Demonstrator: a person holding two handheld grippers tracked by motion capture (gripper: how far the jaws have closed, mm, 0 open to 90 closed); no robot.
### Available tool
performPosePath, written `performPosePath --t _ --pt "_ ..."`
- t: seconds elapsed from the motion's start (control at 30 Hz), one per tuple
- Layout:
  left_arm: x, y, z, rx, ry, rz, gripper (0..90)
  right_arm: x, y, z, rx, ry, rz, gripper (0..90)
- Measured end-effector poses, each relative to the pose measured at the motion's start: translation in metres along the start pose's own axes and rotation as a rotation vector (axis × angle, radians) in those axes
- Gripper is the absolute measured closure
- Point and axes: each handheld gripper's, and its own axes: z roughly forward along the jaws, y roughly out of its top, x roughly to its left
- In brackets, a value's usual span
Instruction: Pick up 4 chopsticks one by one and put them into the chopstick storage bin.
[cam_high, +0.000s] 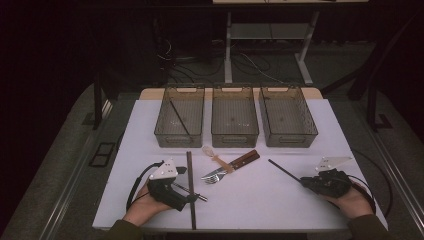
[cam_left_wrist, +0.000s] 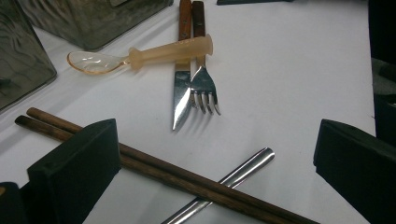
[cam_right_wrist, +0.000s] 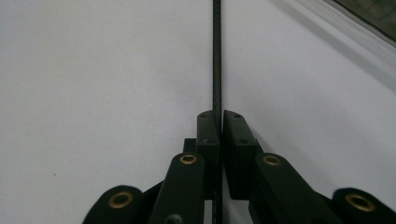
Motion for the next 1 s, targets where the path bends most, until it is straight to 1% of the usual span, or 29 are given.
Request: performPosePath --t 0.1,0.13,0.27,0.5,0.6,0.73,0.93,1.0 --pt "0.0 0.0 0.0 -0.001 0.0 -0.001 0.0 0.0 0.001 -0.001 0.002 0.011 0.006 85.2" --pt "0.0 0.0 0.0 -0.001 -0.001 0.0 0.0 0.0 0.001 -0.001 -0.004 0.01 0.0 85.2" --pt "0.0 0.0 0.0 0.001 -0.001 0.0 0.0 0.0 0.003 -0.005 -0.017 0.015 0.012 85.2" --pt "0.0 0.0 0.0 0.002 -0.001 0.005 0.0 0.0 0.006 -0.013 -0.047 0.017 0.013 85.2" --pt "0.0 0.0 0.0 0.003 0.0 0.0 0.0 0.001 0.007 -0.015 -0.054 0.016 0.015 85.2" --pt "0.0 0.0 0.0 0.004 -0.001 0.006 0.0 0.003 0.01 -0.017 -0.064 0.019 0.01 85.2" --pt "0.0 0.0 0.0 0.003 0.0 0.005 0.0 0.006 0.015 -0.019 -0.096 0.052 0.011 85.2" --pt "0.0 0.0 0.0 0.004 0.0 0.007 0.0 0.007 0.017 -0.019 -0.102 0.053 0.009 85.2"
